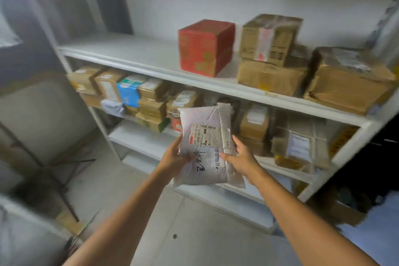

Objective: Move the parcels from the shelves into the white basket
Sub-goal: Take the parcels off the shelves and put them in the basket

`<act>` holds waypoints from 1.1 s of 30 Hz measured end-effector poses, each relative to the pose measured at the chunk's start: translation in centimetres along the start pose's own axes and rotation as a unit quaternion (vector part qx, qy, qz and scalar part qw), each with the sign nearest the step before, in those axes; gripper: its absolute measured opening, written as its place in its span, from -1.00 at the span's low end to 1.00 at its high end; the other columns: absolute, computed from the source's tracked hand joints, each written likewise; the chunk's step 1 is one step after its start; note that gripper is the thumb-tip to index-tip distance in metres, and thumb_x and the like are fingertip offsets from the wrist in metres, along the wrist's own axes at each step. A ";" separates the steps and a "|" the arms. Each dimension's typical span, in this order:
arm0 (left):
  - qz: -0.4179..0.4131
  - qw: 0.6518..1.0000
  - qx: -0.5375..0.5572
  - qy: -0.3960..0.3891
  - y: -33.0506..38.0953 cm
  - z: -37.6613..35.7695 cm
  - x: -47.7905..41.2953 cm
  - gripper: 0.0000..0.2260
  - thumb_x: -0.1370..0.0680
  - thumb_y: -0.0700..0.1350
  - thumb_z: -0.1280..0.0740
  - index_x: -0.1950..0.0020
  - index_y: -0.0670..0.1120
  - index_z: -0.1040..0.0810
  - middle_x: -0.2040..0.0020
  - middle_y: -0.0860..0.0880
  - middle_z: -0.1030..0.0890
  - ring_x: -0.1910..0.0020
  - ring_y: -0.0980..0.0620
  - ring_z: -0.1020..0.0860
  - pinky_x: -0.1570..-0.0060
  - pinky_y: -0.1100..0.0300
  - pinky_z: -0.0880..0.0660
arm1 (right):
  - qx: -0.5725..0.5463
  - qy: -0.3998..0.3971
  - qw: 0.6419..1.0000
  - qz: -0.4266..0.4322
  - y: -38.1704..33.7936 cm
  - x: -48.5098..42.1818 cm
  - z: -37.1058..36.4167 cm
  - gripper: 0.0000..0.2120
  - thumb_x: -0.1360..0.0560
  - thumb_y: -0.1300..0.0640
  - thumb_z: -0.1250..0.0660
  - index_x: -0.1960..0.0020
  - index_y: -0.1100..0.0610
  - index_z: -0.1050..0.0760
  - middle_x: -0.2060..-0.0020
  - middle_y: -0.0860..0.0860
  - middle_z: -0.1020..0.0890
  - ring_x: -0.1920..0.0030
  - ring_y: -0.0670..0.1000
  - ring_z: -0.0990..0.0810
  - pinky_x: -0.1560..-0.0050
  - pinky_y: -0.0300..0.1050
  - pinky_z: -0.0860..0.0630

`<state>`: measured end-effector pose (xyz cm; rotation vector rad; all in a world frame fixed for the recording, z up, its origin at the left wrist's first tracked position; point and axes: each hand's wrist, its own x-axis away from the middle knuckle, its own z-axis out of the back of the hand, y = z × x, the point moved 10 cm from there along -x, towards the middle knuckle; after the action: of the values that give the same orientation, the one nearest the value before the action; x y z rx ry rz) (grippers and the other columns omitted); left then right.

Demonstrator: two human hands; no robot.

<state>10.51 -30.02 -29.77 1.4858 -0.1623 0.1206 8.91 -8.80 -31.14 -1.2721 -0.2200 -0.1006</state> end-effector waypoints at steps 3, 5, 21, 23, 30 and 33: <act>-0.008 0.998 0.005 0.066 -0.1 7.7 0.4 -0.33 -0.46 -0.39 -0.39 -0.51 -0.02 -0.27 -0.26 -0.11 -0.56 -0.21 -0.11 -0.55 -0.22 -0.13 -0.48 | 0.014 -0.072 0.997 0.036 -3.9 -3.3 -7.5 -0.18 -0.42 0.18 -0.50 -0.55 0.00 -0.15 -0.37 -0.01 -0.48 -0.28 0.03 -0.52 -0.29 0.14 -0.48; -0.022 0.994 0.017 0.107 0.1 12.8 0.9 -0.36 -0.46 -0.41 -0.38 -0.48 -0.04 -0.31 -0.24 -0.11 -0.57 -0.19 -0.09 -0.57 -0.20 -0.11 -0.51 | 0.022 -0.114 0.991 0.065 -6.7 -5.0 -12.6 -0.20 -0.42 0.23 -0.50 -0.54 0.05 -0.19 -0.31 -0.05 -0.51 -0.19 -0.05 -0.56 -0.24 0.02 -0.53; 0.023 0.856 0.027 0.515 -4.9 31.7 17.9 -0.29 -0.44 -0.32 -0.46 -0.51 -0.08 -0.24 -0.31 0.00 -0.51 -0.28 0.03 -0.50 -0.31 0.08 -0.42 | 0.067 -0.531 0.824 0.185 -13.9 -2.4 -44.3 -0.30 -0.40 0.29 -0.50 -0.46 0.05 -0.32 -0.15 -0.12 -0.63 -0.14 -0.11 -0.62 -0.26 -0.01 -0.51; 0.031 0.832 0.029 0.553 -5.4 30.8 20.4 -0.30 -0.43 -0.32 -0.46 -0.49 -0.06 -0.25 -0.28 0.03 -0.52 -0.27 0.04 -0.51 -0.25 0.19 -0.45 | 0.073 -0.561 0.801 0.194 -13.6 -0.8 -45.6 -0.28 -0.40 0.26 -0.51 -0.47 -0.01 -0.31 -0.06 -0.25 -0.65 -0.11 -0.15 -0.63 -0.23 -0.04 -0.53; 0.050 0.714 0.027 0.697 -7.0 23.5 32.3 -0.31 -0.42 -0.37 -0.45 -0.49 -0.16 -0.26 -0.36 -0.09 -0.47 -0.35 -0.02 -0.44 -0.38 -0.02 -0.34 | 0.117 -0.684 0.682 0.233 -10.7 10.6 -47.2 -0.31 -0.44 0.13 -0.49 -0.41 -0.28 -0.26 -0.09 -0.31 -0.61 -0.11 -0.20 -0.60 -0.11 -0.06 -0.60; 0.070 0.663 0.042 0.744 -8.4 19.8 37.7 -0.34 -0.42 -0.37 -0.45 -0.46 -0.14 -0.27 -0.33 -0.03 -0.48 -0.33 0.02 -0.43 -0.33 0.19 -0.39 | 0.137 -0.716 0.640 0.242 -9.0 16.3 -46.8 -0.26 -0.46 0.11 -0.48 -0.48 -0.24 -0.20 -0.28 -0.18 -0.53 -0.19 -0.11 -0.57 -0.14 -0.01 -0.60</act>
<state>48.39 -51.18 -29.62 1.0421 1.0862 1.4290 28.10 -55.35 -32.12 -0.7841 -1.1933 1.4372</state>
